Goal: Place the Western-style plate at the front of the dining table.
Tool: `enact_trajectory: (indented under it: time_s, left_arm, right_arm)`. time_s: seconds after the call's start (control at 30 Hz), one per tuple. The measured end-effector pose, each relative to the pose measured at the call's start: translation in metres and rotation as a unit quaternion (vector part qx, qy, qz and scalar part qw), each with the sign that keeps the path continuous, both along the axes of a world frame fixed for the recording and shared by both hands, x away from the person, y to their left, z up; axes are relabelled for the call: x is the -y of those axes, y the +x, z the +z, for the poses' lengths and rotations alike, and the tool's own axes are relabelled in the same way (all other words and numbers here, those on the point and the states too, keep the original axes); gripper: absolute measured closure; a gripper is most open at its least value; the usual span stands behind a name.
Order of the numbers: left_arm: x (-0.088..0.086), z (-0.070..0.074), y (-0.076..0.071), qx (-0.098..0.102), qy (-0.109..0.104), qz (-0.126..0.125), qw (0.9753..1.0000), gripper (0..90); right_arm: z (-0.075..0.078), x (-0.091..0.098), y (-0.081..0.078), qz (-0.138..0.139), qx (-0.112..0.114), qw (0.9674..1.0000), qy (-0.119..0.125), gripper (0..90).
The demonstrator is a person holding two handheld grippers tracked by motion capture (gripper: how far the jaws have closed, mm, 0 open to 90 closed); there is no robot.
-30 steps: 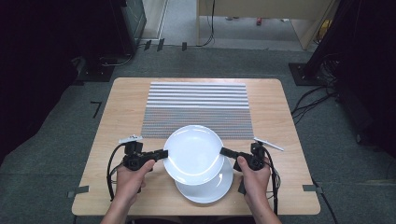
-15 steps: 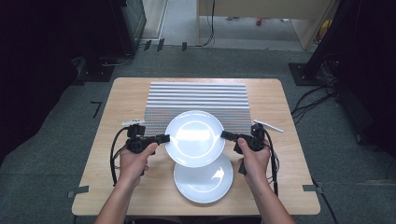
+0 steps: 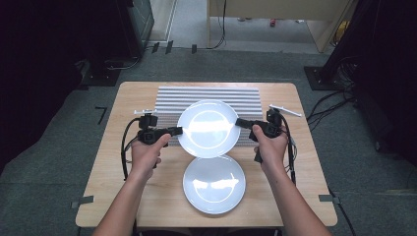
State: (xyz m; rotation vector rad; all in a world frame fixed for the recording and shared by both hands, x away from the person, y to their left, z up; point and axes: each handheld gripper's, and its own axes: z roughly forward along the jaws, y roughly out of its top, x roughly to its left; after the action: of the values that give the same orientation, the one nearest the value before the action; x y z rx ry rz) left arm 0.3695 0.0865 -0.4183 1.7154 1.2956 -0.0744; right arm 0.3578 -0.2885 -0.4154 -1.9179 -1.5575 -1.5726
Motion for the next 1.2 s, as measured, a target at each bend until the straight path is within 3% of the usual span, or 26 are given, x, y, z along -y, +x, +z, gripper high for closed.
enact_trajectory:
  time_s: [0.2,0.5,0.7,0.83,1.0,1.2]
  left_arm:
    - [0.004,-0.005,0.018,-0.013,0.008,0.006,0.9999,73.9]
    - [0.008,-0.023,0.051,-0.041,0.001,0.032,0.9987,74.2]
    - [0.012,-0.038,0.069,-0.065,0.019,0.046,0.9967,74.0]
    - [0.014,-0.043,0.082,-0.071,0.029,0.056,0.9955,74.2]
    - [0.015,-0.055,0.100,-0.085,0.036,0.068,0.9934,74.6]
    - [0.019,-0.072,0.114,-0.100,0.054,0.087,0.9898,74.7]
  right_arm:
    - [0.005,0.000,0.020,-0.001,0.004,0.9997,-0.023,87.9]
    - [0.005,-0.007,0.048,-0.007,0.002,0.9985,-0.054,87.9]
    - [-0.015,-0.008,0.066,-0.016,-0.024,0.9983,-0.050,87.9]
    - [-0.032,-0.007,0.079,-0.026,-0.035,0.9985,-0.033,87.9]
    - [-0.050,-0.009,0.090,-0.037,-0.042,0.9982,-0.021,87.9]
    - [-0.068,-0.015,0.097,-0.052,-0.045,0.9972,-0.029,87.9]
